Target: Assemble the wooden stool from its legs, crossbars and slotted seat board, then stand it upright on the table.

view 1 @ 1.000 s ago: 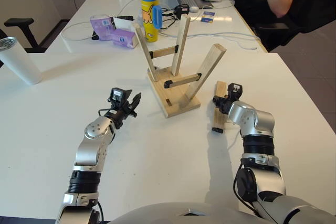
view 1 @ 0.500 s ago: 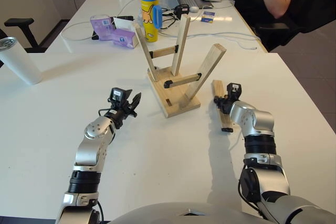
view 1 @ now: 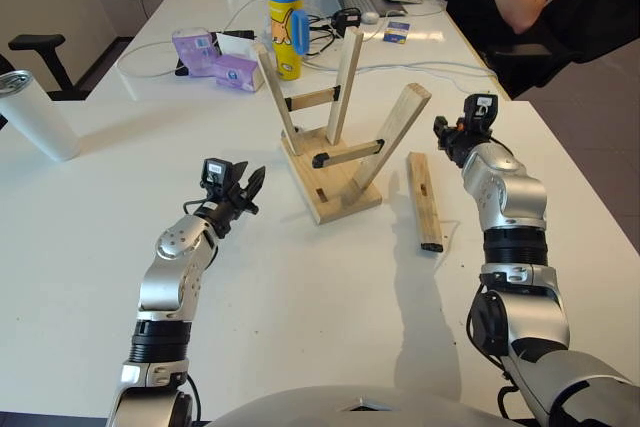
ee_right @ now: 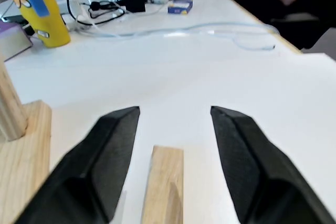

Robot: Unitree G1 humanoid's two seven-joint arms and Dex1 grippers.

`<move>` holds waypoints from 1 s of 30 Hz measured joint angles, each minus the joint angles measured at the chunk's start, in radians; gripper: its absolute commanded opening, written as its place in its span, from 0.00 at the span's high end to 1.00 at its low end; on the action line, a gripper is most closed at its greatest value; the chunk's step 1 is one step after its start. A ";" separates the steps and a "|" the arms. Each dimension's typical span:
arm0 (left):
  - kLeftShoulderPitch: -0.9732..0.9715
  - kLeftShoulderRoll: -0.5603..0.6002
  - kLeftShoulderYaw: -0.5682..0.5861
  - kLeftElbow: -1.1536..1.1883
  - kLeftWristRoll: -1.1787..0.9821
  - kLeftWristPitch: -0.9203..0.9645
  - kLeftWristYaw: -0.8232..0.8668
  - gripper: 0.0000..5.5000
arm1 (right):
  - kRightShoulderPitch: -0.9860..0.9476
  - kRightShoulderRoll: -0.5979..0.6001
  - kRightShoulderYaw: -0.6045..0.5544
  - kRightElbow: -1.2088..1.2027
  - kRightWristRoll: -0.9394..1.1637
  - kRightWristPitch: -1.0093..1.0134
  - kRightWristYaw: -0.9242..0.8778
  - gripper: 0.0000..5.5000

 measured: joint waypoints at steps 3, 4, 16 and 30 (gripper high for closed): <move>0.000 0.000 -0.001 0.000 0.000 0.000 0.001 0.65 | 0.023 0.020 -0.003 -0.003 0.011 0.076 -0.004 0.36; 0.000 0.000 -0.001 -0.001 0.000 0.000 0.001 0.65 | 0.026 0.025 -0.003 -0.004 0.011 0.085 -0.006 0.33; 0.001 0.000 -0.005 -0.004 0.000 0.002 0.002 0.65 | 0.066 0.044 0.000 0.029 -0.004 0.219 -0.043 0.23; 0.003 0.000 -0.013 -0.005 0.001 0.002 0.004 0.65 | 0.071 0.034 0.037 0.038 -0.034 0.239 -0.033 0.55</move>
